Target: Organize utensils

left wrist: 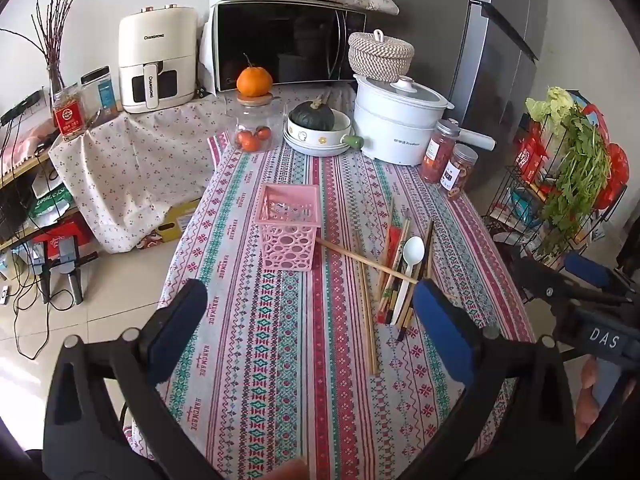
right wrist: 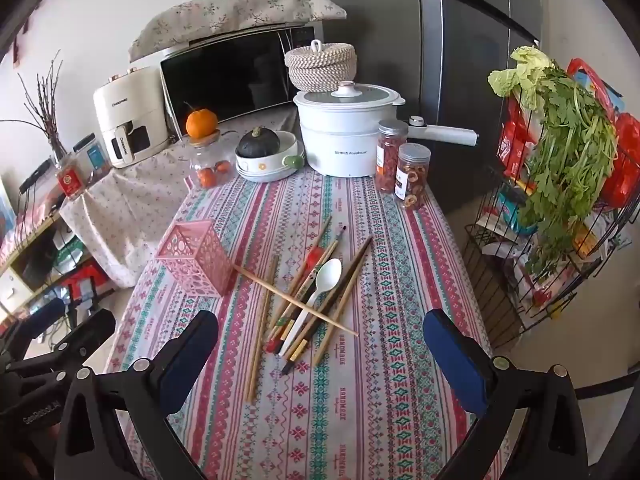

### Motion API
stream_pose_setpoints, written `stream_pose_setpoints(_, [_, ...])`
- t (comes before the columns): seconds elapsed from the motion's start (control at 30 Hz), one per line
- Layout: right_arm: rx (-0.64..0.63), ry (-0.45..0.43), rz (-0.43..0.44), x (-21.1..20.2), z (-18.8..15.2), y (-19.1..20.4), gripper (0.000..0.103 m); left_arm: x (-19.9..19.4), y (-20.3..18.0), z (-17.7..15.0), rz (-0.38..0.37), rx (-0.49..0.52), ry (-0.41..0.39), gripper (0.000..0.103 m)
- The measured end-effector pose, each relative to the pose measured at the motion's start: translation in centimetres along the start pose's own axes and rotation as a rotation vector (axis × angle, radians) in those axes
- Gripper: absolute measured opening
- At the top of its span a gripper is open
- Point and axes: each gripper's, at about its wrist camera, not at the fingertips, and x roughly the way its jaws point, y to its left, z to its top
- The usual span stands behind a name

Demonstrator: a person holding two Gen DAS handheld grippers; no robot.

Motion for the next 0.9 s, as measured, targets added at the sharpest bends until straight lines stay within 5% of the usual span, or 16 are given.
stream_pose_setpoints(0.9, [0.028, 0.002, 0.005, 0.17, 0.00, -0.18, 0.103, -0.22, -0.04, -0.26, 0.005, 0.006, -0.010, 0.102])
